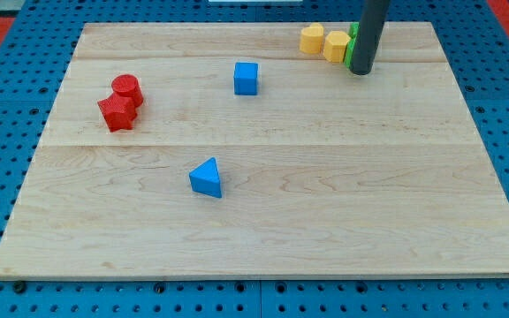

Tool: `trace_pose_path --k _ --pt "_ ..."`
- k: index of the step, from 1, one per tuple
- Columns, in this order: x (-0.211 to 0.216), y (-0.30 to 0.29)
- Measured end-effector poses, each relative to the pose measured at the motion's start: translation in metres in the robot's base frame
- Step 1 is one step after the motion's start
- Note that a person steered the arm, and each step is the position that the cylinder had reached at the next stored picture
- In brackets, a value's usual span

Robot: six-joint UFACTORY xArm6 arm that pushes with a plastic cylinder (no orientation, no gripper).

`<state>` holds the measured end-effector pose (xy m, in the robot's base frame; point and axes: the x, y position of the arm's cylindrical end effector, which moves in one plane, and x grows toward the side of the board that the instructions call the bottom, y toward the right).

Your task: Move the blue cube closer to the red circle

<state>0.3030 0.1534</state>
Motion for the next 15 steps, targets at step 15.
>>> trace_pose_path --k 15 --pt "-0.017 -0.281"
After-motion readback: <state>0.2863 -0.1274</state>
